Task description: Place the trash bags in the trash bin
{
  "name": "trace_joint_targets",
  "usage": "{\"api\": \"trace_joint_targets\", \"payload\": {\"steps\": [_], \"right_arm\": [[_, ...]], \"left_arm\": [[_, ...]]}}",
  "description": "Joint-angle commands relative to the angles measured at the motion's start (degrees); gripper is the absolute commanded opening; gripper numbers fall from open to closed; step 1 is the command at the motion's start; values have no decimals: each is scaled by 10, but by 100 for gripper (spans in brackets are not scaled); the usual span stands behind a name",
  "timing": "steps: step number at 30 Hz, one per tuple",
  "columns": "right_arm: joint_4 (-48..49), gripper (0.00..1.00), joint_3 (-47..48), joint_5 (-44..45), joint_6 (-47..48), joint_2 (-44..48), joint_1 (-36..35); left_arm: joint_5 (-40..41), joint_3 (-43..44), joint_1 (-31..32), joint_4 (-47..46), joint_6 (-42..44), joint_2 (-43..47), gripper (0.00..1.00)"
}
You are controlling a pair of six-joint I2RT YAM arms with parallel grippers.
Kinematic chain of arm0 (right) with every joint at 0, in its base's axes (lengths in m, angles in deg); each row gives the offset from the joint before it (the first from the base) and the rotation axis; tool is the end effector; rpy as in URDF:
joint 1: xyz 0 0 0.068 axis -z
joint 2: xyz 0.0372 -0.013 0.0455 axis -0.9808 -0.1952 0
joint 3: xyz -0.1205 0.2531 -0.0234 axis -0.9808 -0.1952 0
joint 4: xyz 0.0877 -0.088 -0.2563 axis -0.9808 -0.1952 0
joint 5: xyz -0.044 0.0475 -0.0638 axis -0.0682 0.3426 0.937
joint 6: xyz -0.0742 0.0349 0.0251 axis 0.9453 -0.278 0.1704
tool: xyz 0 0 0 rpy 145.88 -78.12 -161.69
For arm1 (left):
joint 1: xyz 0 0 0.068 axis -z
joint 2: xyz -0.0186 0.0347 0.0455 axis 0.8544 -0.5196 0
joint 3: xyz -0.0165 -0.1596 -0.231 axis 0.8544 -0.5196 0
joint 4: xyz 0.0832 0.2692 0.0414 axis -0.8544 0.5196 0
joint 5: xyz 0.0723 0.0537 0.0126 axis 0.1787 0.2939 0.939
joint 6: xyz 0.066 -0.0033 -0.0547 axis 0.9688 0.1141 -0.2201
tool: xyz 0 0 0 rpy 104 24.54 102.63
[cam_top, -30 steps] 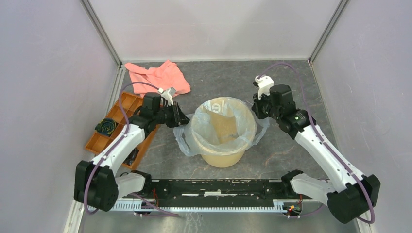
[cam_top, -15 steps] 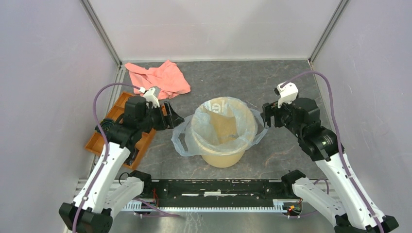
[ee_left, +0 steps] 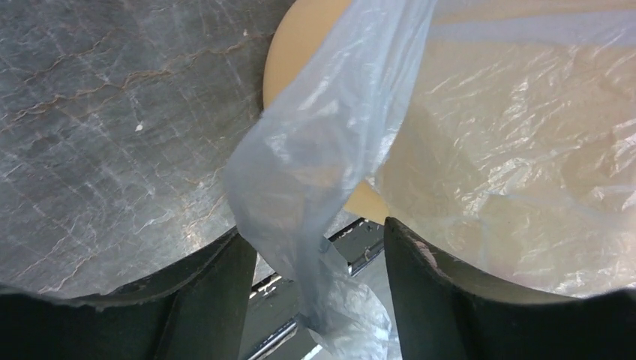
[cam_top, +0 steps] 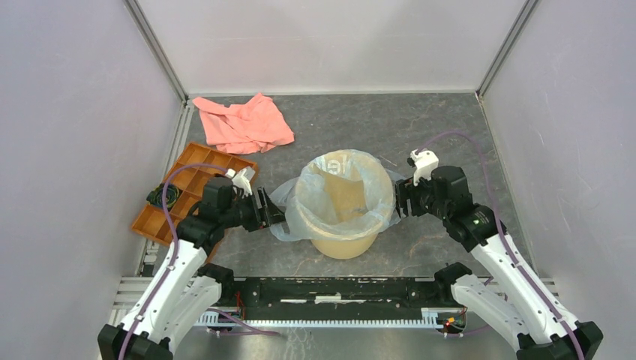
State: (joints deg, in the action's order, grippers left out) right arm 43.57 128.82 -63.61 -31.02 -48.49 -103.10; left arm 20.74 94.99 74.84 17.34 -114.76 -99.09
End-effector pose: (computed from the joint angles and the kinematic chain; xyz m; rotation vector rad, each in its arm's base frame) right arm 0.1932 0.0917 0.2733 -0.3757 2.1825 0.3526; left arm 0.1769 -0.0899 0.2221 -0.0964 2.4034 -1.0259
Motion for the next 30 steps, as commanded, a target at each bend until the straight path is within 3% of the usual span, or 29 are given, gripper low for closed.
{"api": "trace_joint_targets", "payload": {"steps": [1, 8, 14, 16, 24, 30], "right_arm": [[51, 70, -17, -27, -11, 5, 2], [85, 49, -63, -50, -31, 9, 2], [152, 43, -144, -57, -67, 22, 1], [173, 41, -170, -59, -77, 19, 2], [233, 40, -247, -66, -105, 4, 2], [192, 42, -219, -38, -88, 7, 1]], "left_arm": [[-39, -13, -1, -63, -44, 6, 65], [2, -36, 29, -110, -81, -22, 41], [147, -72, 190, -202, -147, -112, 28], [169, -91, 205, -233, -163, -136, 25], [213, -163, 205, -265, -181, -146, 23], [225, -169, 206, -250, -188, -123, 23]]}}
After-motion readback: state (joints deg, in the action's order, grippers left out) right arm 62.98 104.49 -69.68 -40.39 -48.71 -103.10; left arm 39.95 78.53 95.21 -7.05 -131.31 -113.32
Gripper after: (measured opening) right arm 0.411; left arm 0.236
